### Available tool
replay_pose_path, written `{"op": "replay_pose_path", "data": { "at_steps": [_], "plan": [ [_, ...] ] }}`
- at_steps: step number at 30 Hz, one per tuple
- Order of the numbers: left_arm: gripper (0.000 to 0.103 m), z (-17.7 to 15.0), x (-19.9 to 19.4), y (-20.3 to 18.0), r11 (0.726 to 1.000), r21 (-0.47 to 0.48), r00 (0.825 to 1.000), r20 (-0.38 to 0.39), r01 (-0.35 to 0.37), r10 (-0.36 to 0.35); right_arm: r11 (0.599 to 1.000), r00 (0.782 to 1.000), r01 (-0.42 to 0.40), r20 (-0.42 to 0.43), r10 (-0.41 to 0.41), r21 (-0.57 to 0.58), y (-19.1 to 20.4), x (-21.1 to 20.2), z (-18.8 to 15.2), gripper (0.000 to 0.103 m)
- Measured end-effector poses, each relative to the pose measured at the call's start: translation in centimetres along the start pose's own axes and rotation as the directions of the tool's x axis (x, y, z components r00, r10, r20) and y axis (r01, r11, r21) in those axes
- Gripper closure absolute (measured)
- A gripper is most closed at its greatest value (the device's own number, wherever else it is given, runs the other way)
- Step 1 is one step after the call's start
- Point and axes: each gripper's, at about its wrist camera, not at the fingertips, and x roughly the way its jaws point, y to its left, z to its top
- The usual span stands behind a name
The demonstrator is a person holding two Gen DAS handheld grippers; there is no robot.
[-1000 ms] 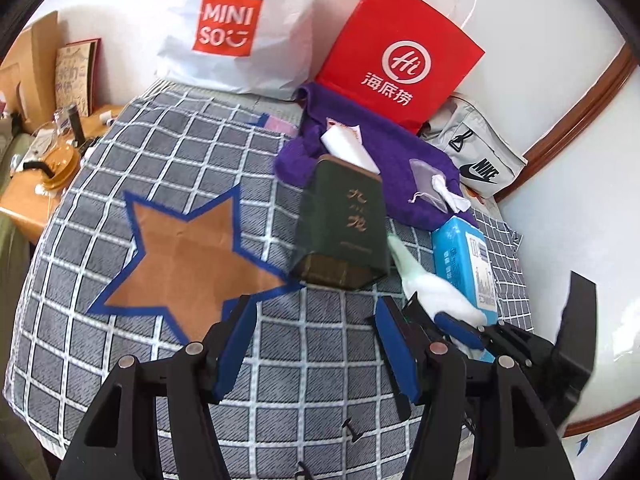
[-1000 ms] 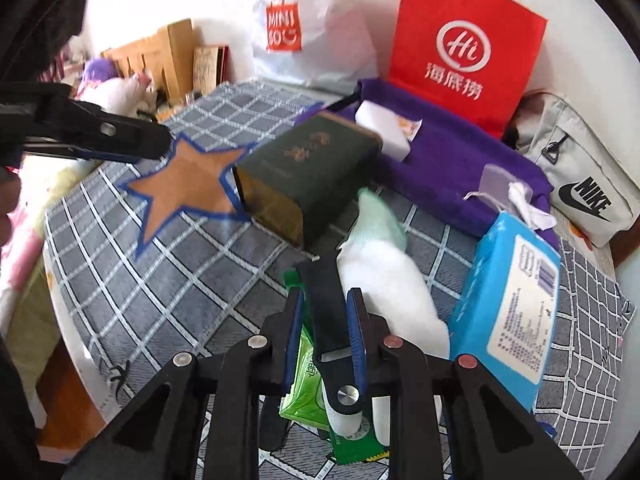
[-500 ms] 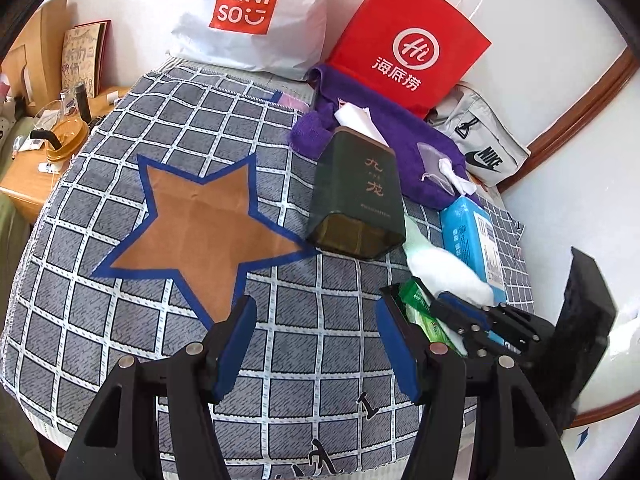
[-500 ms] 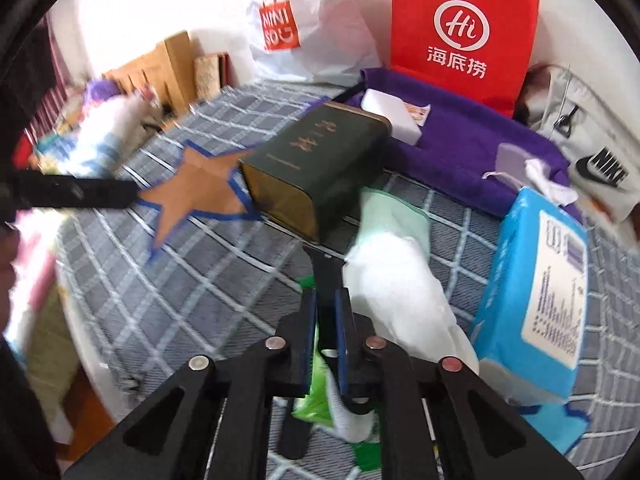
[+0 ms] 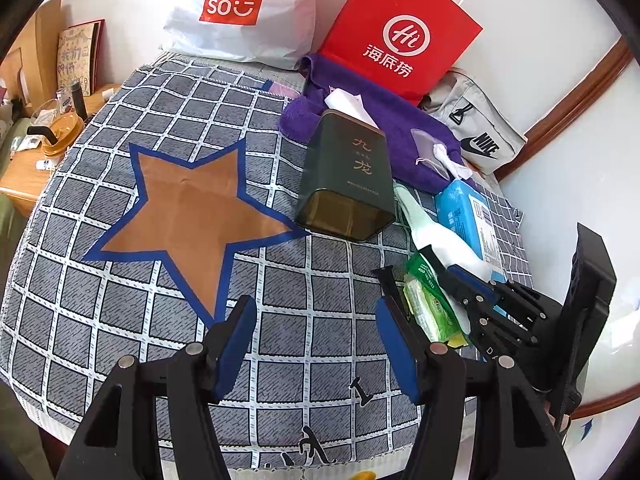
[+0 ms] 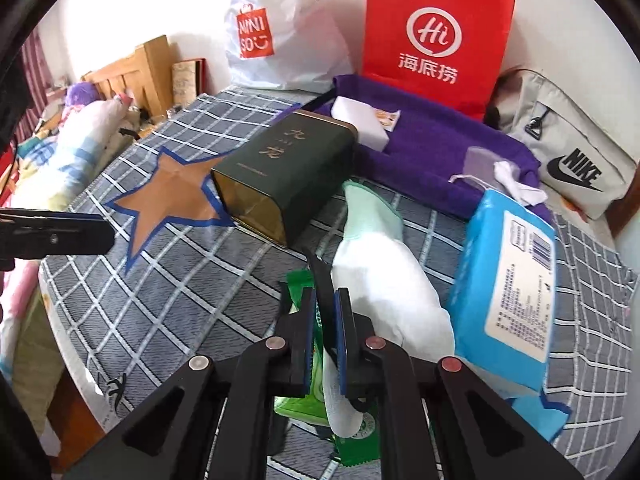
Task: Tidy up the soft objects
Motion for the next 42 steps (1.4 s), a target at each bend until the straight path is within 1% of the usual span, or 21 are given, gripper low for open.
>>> {"op": "replay_pose_path", "data": {
  "at_steps": [3, 5, 7, 11, 12, 13, 15, 17, 19, 22, 25, 28, 30, 32, 35, 41, 42],
  "plan": [
    [0.043, 0.1, 0.1, 0.1, 1.0, -0.002, 1.0, -0.001, 0.002, -0.002, 0.999, 0.999, 0.048, -0.018, -0.048, -0.002, -0.4, 0.2, -0.1, 0.094],
    [0.043, 0.1, 0.1, 0.1, 1.0, -0.001, 1.0, -0.002, 0.0, 0.0, 0.998, 0.998, 0.062, -0.022, -0.062, 0.006, -0.7, 0.2, -0.2, 0.094],
    [0.043, 0.1, 0.3, 0.2, 1.0, -0.005, 1.0, -0.005, 0.004, -0.004, 0.999, 0.999, 0.049, -0.025, -0.048, 0.017, -1.0, 0.3, -0.1, 0.094],
    [0.043, 0.1, 0.8, 0.0, 1.0, -0.003, 1.0, -0.02, 0.007, -0.007, 1.0, 0.999, -0.016, -0.052, 0.015, -0.008, -0.5, 1.7, 0.1, 0.094],
    [0.043, 0.0, 1.0, -0.1, 1.0, 0.0, 1.0, -0.025, 0.003, -0.003, 1.0, 0.999, -0.016, -0.044, 0.015, -0.016, -0.3, 1.8, 0.1, 0.095],
    [0.043, -0.1, 1.1, -0.2, 1.0, 0.001, 1.0, -0.028, 0.002, -0.002, 1.0, 0.999, -0.013, -0.031, 0.012, -0.019, -0.2, 1.6, 0.1, 0.099],
    [0.043, -0.3, 1.5, -0.3, 1.0, 0.002, 0.999, -0.033, -0.001, 0.001, 1.0, 0.999, -0.03, 0.017, 0.03, -0.007, -0.1, 0.2, 0.1, 0.1],
    [0.043, -0.4, 2.1, -0.6, 1.0, 0.0, 0.999, -0.045, -0.004, 0.004, 0.996, 0.993, -0.082, 0.09, 0.08, 0.021, -0.4, -1.9, 0.0, 0.1],
    [0.043, -0.4, 2.8, -1.2, 1.0, 0.008, 0.998, -0.058, -0.006, 0.006, 0.994, 0.987, -0.099, 0.134, 0.093, 0.037, -0.7, -3.5, -0.1, 0.1],
    [0.043, -0.6, 3.6, -2.7, 0.999, 0.035, 0.998, -0.065, 0.009, -0.007, 0.996, 0.983, -0.079, 0.168, 0.069, 0.052, -1.7, -5.4, -0.8, 0.1],
    [0.043, -0.7, 4.6, -4.4, 0.997, 0.072, 0.997, -0.071, 0.03, -0.025, 0.995, 0.985, -0.036, 0.173, 0.02, 0.09, -3.5, -6.8, -2.2, 0.1],
    [0.045, -0.9, 5.6, -6.0, 0.993, 0.111, 0.995, -0.091, 0.039, -0.029, 0.989, 0.987, -0.016, 0.163, -0.008, 0.145, -5.9, -7.8, -4.3, 0.1],
    [0.045, -1.2, 6.4, -6.9, 0.99, 0.139, 0.995, -0.104, 0.022, -0.008, 0.984, 0.987, 0.014, 0.158, -0.042, 0.18, -7.3, -8.2, -5.8, 0.1],
    [0.045, -1.6, 7.2, -7.8, 0.986, 0.168, 0.993, -0.113, -0.009, 0.029, 0.977, 0.988, 0.023, 0.147, -0.055, 0.212, -8.7, -8.2, -7.1, 0.1],
    [0.045, -2.6, 8.0, -8.6, 0.979, 0.198, 0.99, -0.126, -0.041, 0.067, 0.967, 0.99, 0.024, 0.128, -0.058, 0.255, -10.3, -7.7, -9.0, 0.1],
    [0.043, -5.1, 9.4, -10.4, 0.957, 0.281, 0.983, -0.147, -0.066, 0.111, 0.955, 0.993, 0.031, 0.098, -0.062, 0.295, -12.0, -6.2, -11.3, 0.1],
    [0.042, -5.5, 9.6, -10.8, 0.951, 0.295, 0.983, -0.132, -0.087, 0.13, 0.954, 0.994, 0.028, 0.095, -0.058, 0.3, -12.2, -6.0, -11.6, 0.1]
  ]
}}
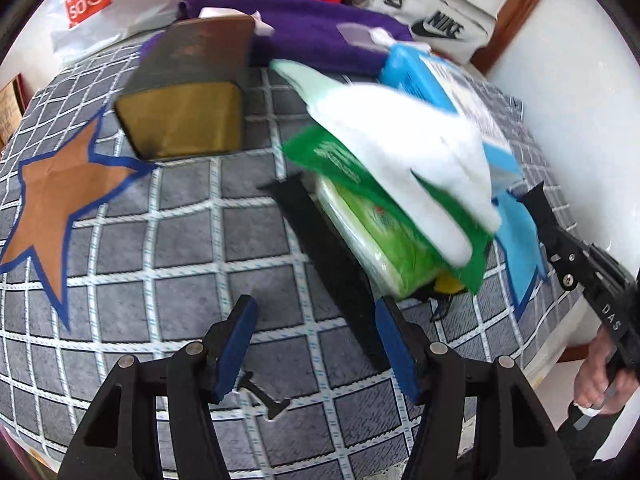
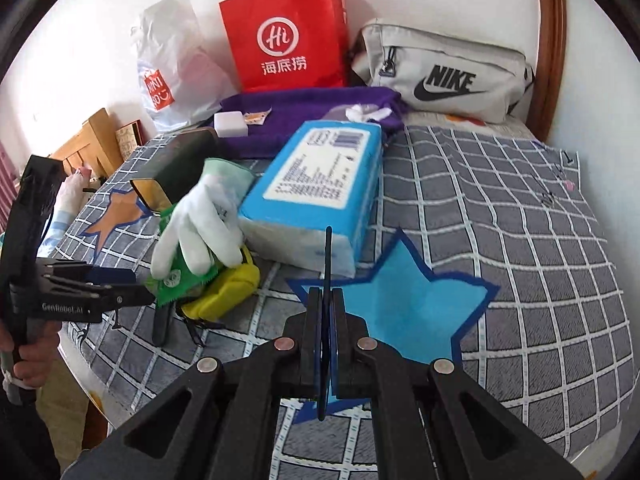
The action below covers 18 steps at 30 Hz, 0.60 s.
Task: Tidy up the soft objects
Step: 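Grasp the black watch strap with the left tool and lift it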
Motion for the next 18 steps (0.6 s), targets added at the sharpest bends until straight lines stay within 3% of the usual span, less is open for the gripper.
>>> {"op": "replay_pose_path", "data": {
  "at_steps": [5, 9, 14, 18],
  "plan": [
    [0.029, 0.1, 0.7, -2.4, 0.995, 0.075, 0.997, 0.023, -0.073, 0.072, 1.0, 1.0, -0.002, -0.019, 0.002, 0.017, -0.8, 0.3, -1.1, 0.1],
    [0.023, 0.1, 1.6, -4.2, 0.971, 0.145, 0.981, 0.054, -0.191, 0.185, 1.0, 1.0, -0.01, -0.029, 0.01, 0.028, -0.7, 0.8, -1.8, 0.1],
    [0.022, -0.3, 1.1, -2.6, 0.972, 0.107, 0.976, 0.078, -0.211, 0.203, 1.0, 0.999, -0.006, -0.045, 0.006, 0.016, 0.0, 1.5, -2.2, 0.1],
    [0.022, -1.4, -0.3, 1.9, 0.976, 0.021, 0.974, 0.071, -0.218, 0.216, 1.0, 0.999, -0.006, -0.05, 0.006, 0.007, 0.4, 1.7, -2.4, 0.1]
  ]
}}
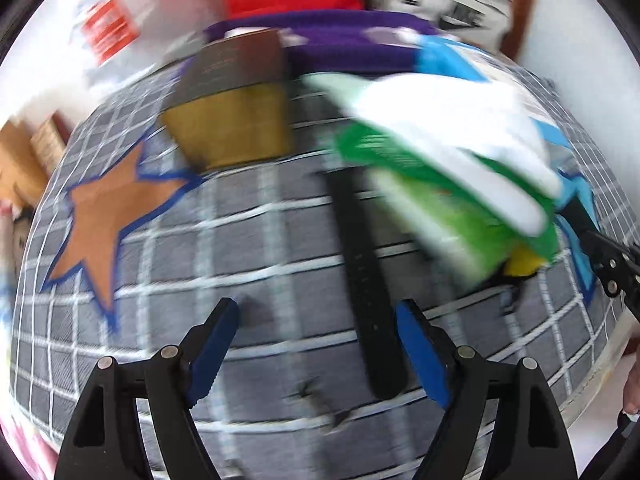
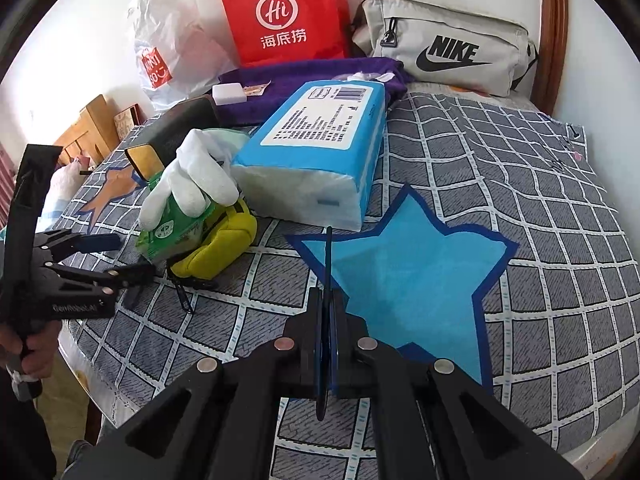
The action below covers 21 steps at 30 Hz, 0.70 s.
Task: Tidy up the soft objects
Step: 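Grasp the black watch strap with the left tool and lift it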
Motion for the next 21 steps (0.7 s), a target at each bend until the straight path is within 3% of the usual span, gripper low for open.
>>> {"op": "replay_pose_path", "data": {
  "at_steps": [4, 7, 11, 12, 13, 14, 21],
  "plan": [
    [0.024, -0.1, -0.1, 1.9, 0.999, -0.024, 0.999, 0.007, 0.031, -0.031, 1.0, 1.0, -0.006, 0.0, 0.006, -0.001, 0.2, 0.4, 0.1, 0.1],
    [0.025, 0.3, 0.3, 0.6, 0.999, 0.054, 0.999, 0.044, 0.006, -0.008, 1.0, 1.0, -0.007, -0.003, 0.007, -0.003, 0.4, 0.7, 0.3, 0.1],
    [0.055, 1.7, 0.9, -1.2, 0.993, 0.109, 0.995, 0.079, 0.05, -0.059, 1.0, 1.0, -0.011, -0.004, 0.011, 0.004, 0.3, 0.9, 0.4, 0.1],
    [0.058, 2.2, 1.0, -1.6, 0.991, 0.124, 0.995, 0.082, 0.044, -0.054, 1.0, 1.0, -0.008, -0.007, 0.008, 0.006, 0.3, 0.9, 0.4, 0.1],
    [0.079, 2.6, 1.0, -1.9, 0.99, 0.134, 0.995, 0.084, 0.046, -0.058, 1.0, 1.0, -0.005, -0.008, 0.005, 0.008, 0.3, 1.0, 0.3, 0.1],
    [0.083, 2.8, 1.1, -2.0, 0.987, 0.141, 0.993, 0.076, 0.08, -0.092, 1.0, 1.0, -0.004, -0.009, 0.004, 0.01, 0.2, 1.0, 0.3, 0.1],
    [0.08, 2.9, 1.3, -1.7, 0.986, 0.118, 0.987, 0.095, 0.117, -0.129, 1.0, 1.0, -0.003, -0.02, 0.003, 0.024, -0.2, 1.4, 0.4, 0.1]
  ]
}}
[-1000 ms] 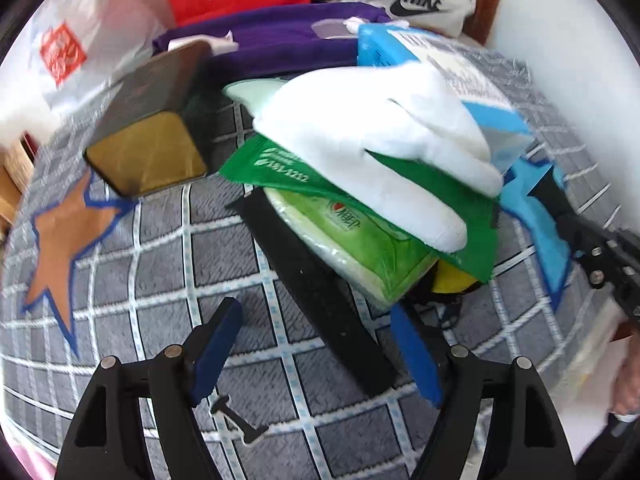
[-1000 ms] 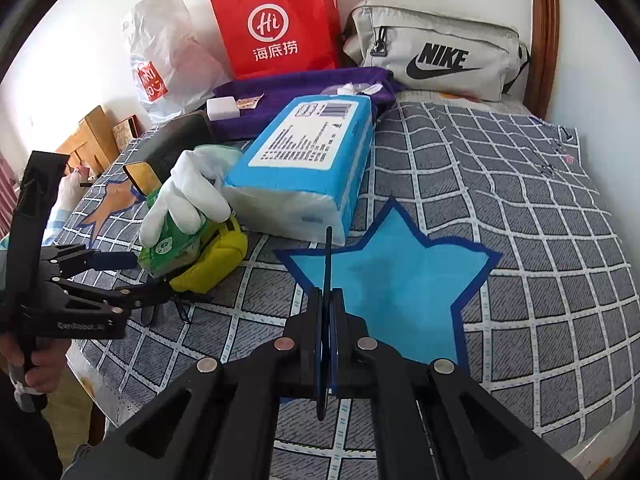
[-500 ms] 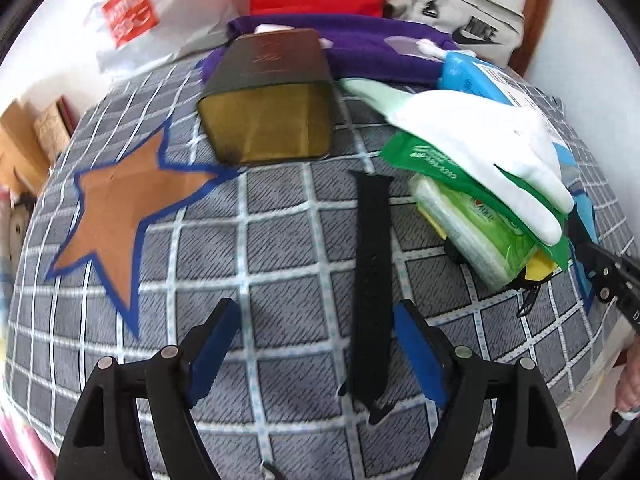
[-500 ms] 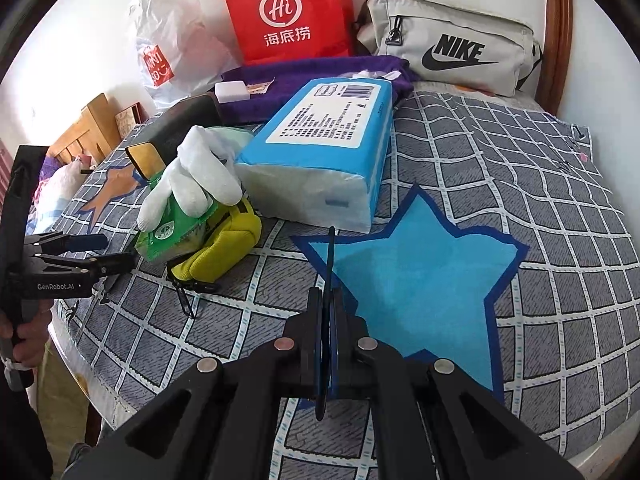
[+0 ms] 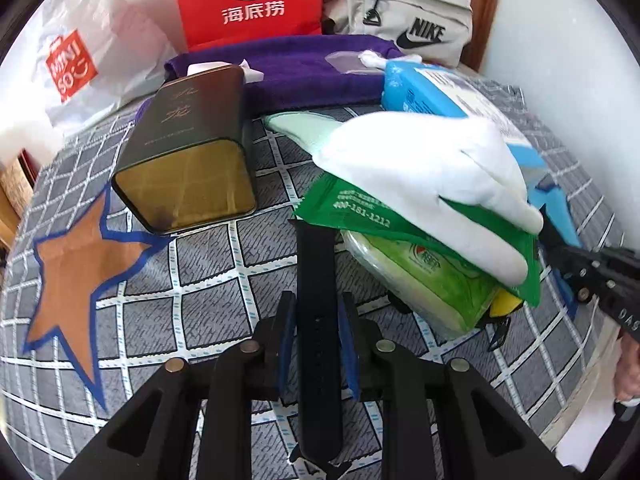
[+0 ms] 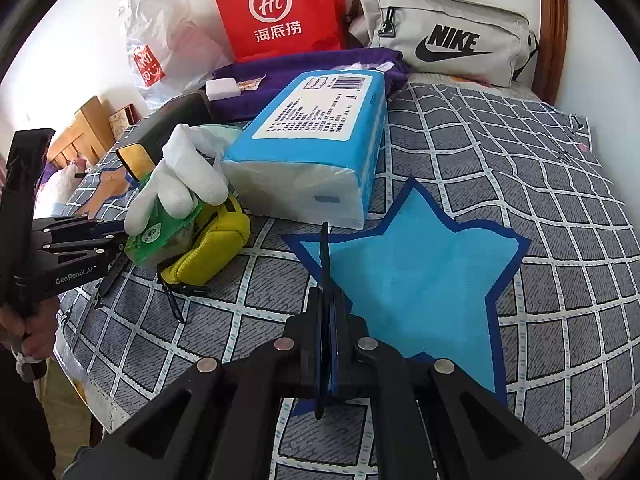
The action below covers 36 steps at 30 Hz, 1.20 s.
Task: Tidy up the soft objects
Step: 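Grasp the black watch strap with the left tool and lift it, then carry the watch strap in the left tool over the purple towel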
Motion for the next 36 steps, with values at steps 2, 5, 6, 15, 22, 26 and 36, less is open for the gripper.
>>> {"op": "replay_pose_path", "data": {
  "at_steps": [2, 5, 6, 15, 22, 26, 36],
  "plan": [
    [0.08, 0.0, 0.1, 0.2, 1.0, -0.014, 1.0, 0.008, 0.0, 0.0, 1.0, 1.0, -0.002, -0.007, 0.002, 0.0, 0.0, 0.3, 0.2, 0.1],
    [0.082, 0.4, 0.3, 0.1, 0.999, -0.027, 1.0, 0.009, -0.018, 0.018, 1.0, 1.0, -0.013, -0.016, 0.013, -0.004, 0.1, 0.9, 0.4, 0.1],
    [0.083, 0.4, 0.4, -0.1, 0.999, -0.018, 0.999, 0.009, -0.036, 0.036, 1.0, 1.0, -0.013, -0.016, 0.013, -0.009, 0.2, 1.1, 0.5, 0.1],
    [0.083, -0.3, -1.1, 1.6, 0.993, -0.102, 0.998, -0.022, -0.054, 0.052, 0.997, 0.998, -0.066, 0.001, 0.066, -0.04, 1.1, -0.7, 1.3, 0.1],
    [0.083, -1.4, -3.4, 3.7, 0.982, -0.183, 0.999, 0.002, -0.046, 0.048, 0.995, 0.996, -0.082, 0.036, 0.084, -0.064, 2.0, -2.7, 2.7, 0.1],
    [0.083, -1.4, -5.0, 4.7, 0.975, -0.216, 0.998, 0.028, -0.045, 0.053, 0.993, 0.994, -0.09, 0.049, 0.094, -0.08, 2.6, -3.6, 3.6, 0.1],
    [0.083, 2.0, -9.0, 7.5, 0.95, -0.313, 0.993, 0.118, 0.01, 0.028, 0.991, 0.99, -0.091, 0.103, 0.101, -0.098, 3.5, -5.2, 7.5, 0.1]
  ]
}}
